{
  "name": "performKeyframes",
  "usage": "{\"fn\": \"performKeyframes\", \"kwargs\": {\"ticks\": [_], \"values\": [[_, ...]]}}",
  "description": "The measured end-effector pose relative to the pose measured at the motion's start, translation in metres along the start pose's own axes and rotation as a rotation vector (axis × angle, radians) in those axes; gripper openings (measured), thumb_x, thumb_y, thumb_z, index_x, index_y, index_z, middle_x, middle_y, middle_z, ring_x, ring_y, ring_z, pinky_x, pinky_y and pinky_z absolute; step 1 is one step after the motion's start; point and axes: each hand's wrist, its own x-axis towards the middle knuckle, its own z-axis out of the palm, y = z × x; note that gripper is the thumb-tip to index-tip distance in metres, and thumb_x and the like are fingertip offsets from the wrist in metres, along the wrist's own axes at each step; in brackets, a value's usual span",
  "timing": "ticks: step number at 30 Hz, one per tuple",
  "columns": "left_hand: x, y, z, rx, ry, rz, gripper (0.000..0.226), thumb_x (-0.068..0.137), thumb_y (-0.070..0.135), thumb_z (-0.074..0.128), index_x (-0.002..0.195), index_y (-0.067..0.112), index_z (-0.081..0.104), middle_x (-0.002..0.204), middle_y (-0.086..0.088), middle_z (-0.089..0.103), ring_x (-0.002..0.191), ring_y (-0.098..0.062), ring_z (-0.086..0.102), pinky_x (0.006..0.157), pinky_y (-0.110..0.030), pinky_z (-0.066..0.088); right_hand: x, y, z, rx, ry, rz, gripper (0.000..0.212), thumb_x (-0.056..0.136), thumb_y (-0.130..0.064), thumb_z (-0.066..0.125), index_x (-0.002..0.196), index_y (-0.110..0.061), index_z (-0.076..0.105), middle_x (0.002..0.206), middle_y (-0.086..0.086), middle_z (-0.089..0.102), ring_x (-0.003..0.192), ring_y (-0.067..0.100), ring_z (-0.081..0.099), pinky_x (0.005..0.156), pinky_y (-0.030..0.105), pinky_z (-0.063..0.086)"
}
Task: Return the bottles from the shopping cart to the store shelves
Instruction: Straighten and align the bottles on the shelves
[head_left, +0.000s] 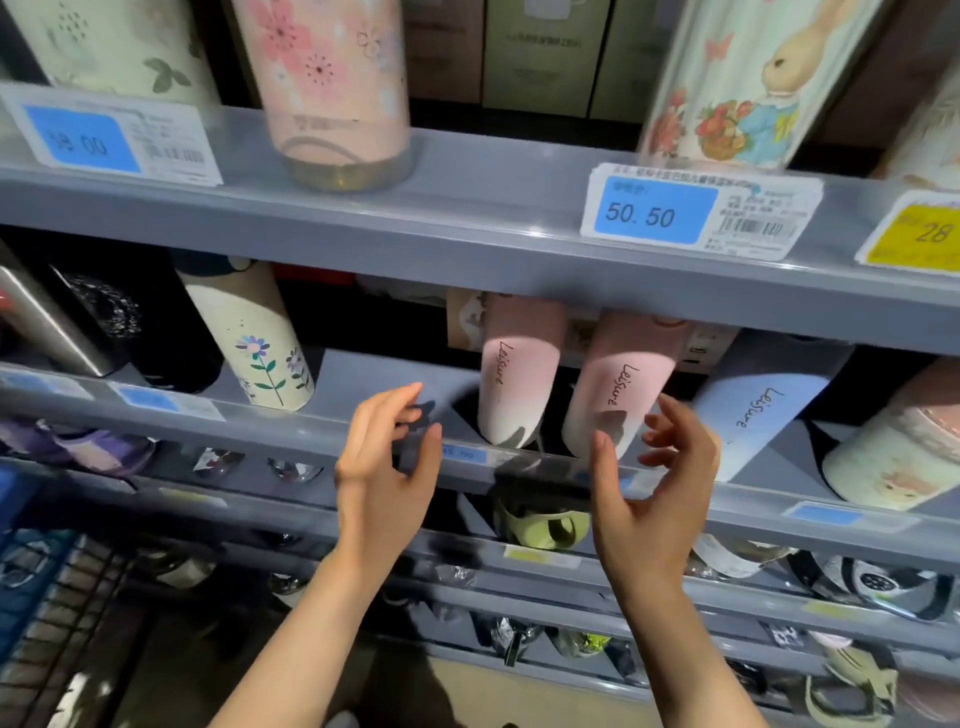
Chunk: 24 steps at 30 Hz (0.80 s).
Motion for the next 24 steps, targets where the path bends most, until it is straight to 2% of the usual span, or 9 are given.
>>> {"fn": "performKeyframes", "kwargs": {"ticks": [3,7,11,14,16,18,20,21,24], "values": [[0.006,-0.026,-0.029,0.010,0.088,-0.021,0.026,0.091,0.016,0.057,0.113,0.003,0.062,0.104,-0.001,0.058,0.089,-0.014,0.063,0.078,-0.033,0.056,-0.021,-0.027,0.029,0.031,-0.188,-0.055,0.023,0.087,-0.028,0.060,0.108,-0.023,0.053,0.097,-0.004,0.054,0.086,0.010,0.054,0.071,0.027,0.046],[0.027,-0.069,-0.085,0.029,0.137,-0.078,0.021,0.091,0.021,0.058,0.108,0.010,0.061,0.103,-0.001,0.060,0.090,-0.022,0.064,0.080,-0.039,0.053,-0.040,-0.069,0.098,0.090,-0.280,-0.059,0.021,0.089,-0.032,0.059,0.108,-0.026,0.052,0.102,-0.008,0.053,0.092,0.012,0.057,0.077,0.025,0.047],[0.055,-0.125,-0.149,0.123,0.202,-0.078,0.030,0.088,0.027,0.061,0.112,0.008,0.059,0.108,-0.008,0.060,0.099,-0.030,0.059,0.090,-0.040,0.047,-0.047,-0.115,0.177,0.110,-0.287,-0.026,0.051,0.085,-0.035,0.068,0.127,-0.014,0.047,0.122,-0.020,0.046,0.115,0.013,0.052,0.094,0.028,0.044],[0.077,-0.156,-0.174,0.093,0.251,-0.080,0.052,0.083,0.032,0.067,0.126,0.009,0.048,0.122,-0.012,0.049,0.112,-0.030,0.052,0.095,-0.049,0.046,-0.043,-0.137,0.222,0.084,-0.293,0.096,0.078,0.075,-0.040,0.076,0.134,-0.006,0.039,0.129,0.004,0.049,0.122,0.020,0.048,0.099,0.030,0.040],[0.091,-0.171,-0.179,0.032,0.214,-0.125,0.069,0.078,0.039,0.070,0.134,0.015,0.039,0.131,-0.007,0.042,0.120,-0.023,0.047,0.099,-0.049,0.044,-0.041,-0.145,0.244,0.048,-0.312,0.175,0.089,0.070,-0.040,0.083,0.137,-0.006,0.035,0.133,0.007,0.047,0.125,0.020,0.045,0.101,0.032,0.040],[0.102,-0.178,-0.179,-0.008,0.145,-0.183,0.083,0.074,0.044,0.073,0.142,0.023,0.029,0.141,-0.006,0.038,0.129,-0.025,0.045,0.102,-0.050,0.042,-0.043,-0.150,0.258,0.021,-0.324,0.251,0.095,0.067,-0.035,0.086,0.140,-0.011,0.031,0.132,-0.005,0.047,0.123,0.012,0.046,0.097,0.025,0.041],[0.108,-0.178,-0.179,0.018,0.075,-0.256,0.092,0.072,0.046,0.074,0.144,0.033,0.019,0.147,-0.004,0.040,0.131,-0.027,0.046,0.103,-0.049,0.043,-0.049,-0.152,0.266,0.043,-0.334,0.300,0.096,0.067,-0.030,0.086,0.142,-0.018,0.028,0.116,-0.021,0.051,0.108,0.005,0.055,0.086,0.021,0.046],[0.110,-0.177,-0.179,0.055,0.054,-0.286,0.094,0.071,0.045,0.075,0.144,0.036,0.017,0.146,-0.004,0.044,0.129,-0.027,0.049,0.100,-0.047,0.046,-0.051,-0.153,0.269,0.051,-0.336,0.304,0.096,0.068,-0.028,0.086,0.143,-0.020,0.026,0.112,-0.022,0.054,0.103,0.006,0.058,0.084,0.023,0.048],[0.115,-0.176,-0.178,0.155,0.046,-0.287,0.096,0.072,0.035,0.081,0.146,0.030,0.020,0.142,-0.010,0.050,0.122,-0.032,0.055,0.091,-0.045,0.048,-0.054,-0.152,0.272,-0.010,-0.318,0.272,0.092,0.070,-0.029,0.085,0.141,-0.023,0.027,0.115,-0.008,0.060,0.104,0.018,0.061,0.084,0.036,0.053]]}}
